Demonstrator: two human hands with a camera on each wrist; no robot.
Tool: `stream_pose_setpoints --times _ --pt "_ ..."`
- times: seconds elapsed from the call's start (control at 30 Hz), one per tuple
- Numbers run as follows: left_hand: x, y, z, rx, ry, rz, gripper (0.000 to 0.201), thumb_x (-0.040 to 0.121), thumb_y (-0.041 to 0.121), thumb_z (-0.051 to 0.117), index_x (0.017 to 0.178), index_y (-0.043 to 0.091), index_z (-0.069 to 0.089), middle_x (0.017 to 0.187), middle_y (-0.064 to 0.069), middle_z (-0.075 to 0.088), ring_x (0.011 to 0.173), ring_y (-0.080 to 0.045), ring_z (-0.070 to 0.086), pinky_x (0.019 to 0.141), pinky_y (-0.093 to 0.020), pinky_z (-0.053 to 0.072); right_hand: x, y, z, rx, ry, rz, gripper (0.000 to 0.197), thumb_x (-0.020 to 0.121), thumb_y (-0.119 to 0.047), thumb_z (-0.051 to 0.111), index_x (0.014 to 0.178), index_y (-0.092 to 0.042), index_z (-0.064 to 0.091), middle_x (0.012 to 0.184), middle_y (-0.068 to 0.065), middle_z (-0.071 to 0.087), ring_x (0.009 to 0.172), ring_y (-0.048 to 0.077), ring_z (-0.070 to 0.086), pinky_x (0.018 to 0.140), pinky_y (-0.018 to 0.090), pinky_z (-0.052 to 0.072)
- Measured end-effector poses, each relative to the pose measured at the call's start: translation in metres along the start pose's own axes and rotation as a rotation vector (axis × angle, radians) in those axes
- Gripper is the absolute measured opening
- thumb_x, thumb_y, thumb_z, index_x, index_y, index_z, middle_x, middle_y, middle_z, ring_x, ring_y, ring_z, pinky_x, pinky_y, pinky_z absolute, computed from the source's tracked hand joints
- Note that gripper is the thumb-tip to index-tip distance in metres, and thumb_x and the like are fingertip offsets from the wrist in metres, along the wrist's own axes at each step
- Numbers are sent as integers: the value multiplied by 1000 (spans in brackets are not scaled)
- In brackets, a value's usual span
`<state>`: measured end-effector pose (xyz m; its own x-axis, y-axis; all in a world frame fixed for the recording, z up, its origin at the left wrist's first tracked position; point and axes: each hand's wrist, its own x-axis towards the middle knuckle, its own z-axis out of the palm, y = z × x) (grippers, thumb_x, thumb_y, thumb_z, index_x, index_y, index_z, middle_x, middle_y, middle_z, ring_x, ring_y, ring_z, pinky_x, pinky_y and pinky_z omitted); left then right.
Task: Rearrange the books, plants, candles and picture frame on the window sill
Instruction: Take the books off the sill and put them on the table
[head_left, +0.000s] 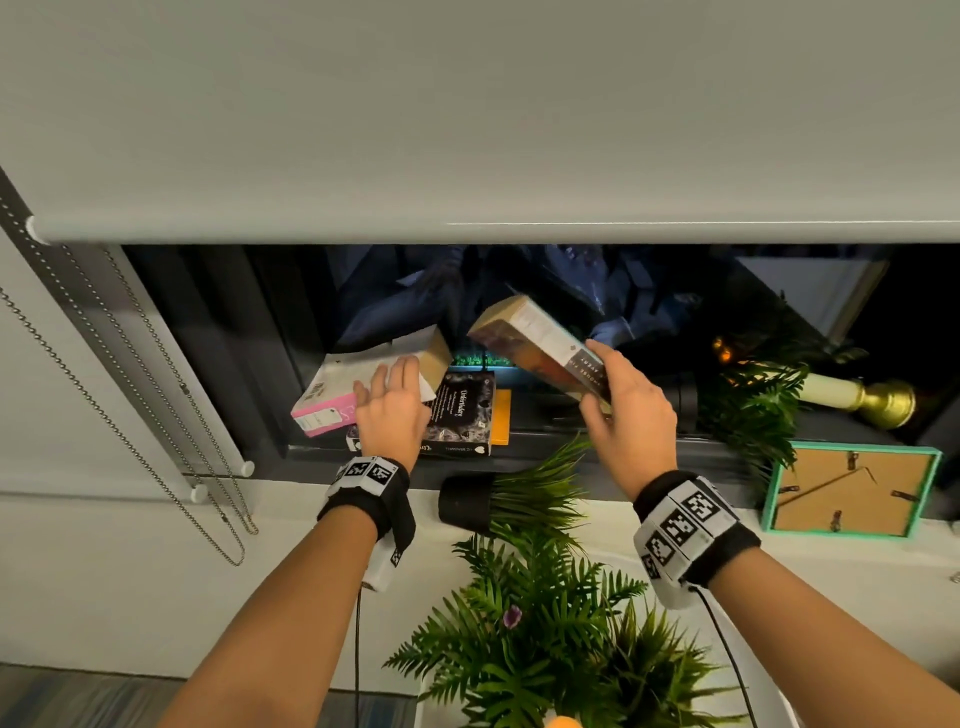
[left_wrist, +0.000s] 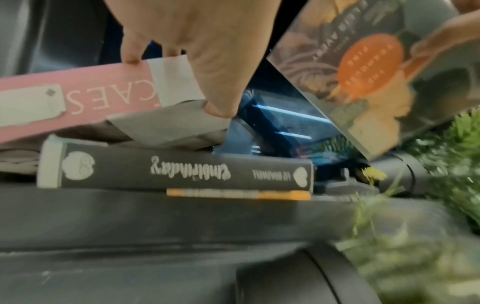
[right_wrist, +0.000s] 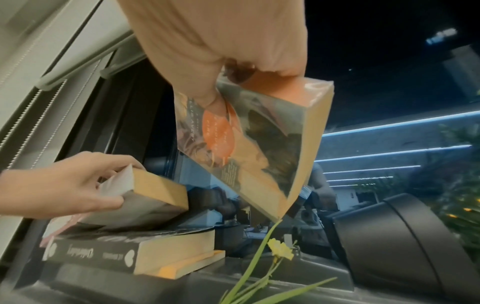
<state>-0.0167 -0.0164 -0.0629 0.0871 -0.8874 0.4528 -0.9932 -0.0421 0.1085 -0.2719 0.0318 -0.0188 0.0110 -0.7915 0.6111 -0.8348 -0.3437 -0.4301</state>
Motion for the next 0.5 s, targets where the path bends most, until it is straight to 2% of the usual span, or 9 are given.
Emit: stream_pose_setpoints --times 0.07,0.13,0.33,0.43,0.5 --pt "5 -7 -8 -91 96 -39 61 78 13 67 135 6 45 128 -16 57 120 -34 52 97 -51 45 -1 2 -3 42 -3 47 53 86 -14 57 136 -24 43 119 0 64 103 22 62 82 31 47" --pt "8 -15 -17 -176 172 -75 59 78 14 66 133 5 47 124 -16 58 113 -36 55 88 -48 48 -4 3 -3 107 17 84 50 86 -14 56 134 -24 44 116 0 66 101 23 64 83 33 50" --pt "-9 -15 -55 -290 320 -91 61 79 22 72 134 10 48 125 -10 60 116 -29 57 81 -46 51 -3 0 8 239 95 135 45 87 -12 57 130 -21 48 111 4 68 97 25 66 85 36 52" --pt "-24 -8 -74 -359 388 -95 62 76 25 73 133 14 48 119 -9 63 109 -28 60 72 -49 51 -3 -8 9 298 106 147 43 88 -12 57 129 -20 49 107 4 69 92 23 67 84 35 53" --pt "-30 -2 -86 -432 415 -131 62 74 29 73 130 17 49 113 -7 64 101 -26 61 71 -45 51 -4 -14 9 327 115 152 42 88 -13 58 128 -19 50 105 3 69 90 21 66 83 34 54"
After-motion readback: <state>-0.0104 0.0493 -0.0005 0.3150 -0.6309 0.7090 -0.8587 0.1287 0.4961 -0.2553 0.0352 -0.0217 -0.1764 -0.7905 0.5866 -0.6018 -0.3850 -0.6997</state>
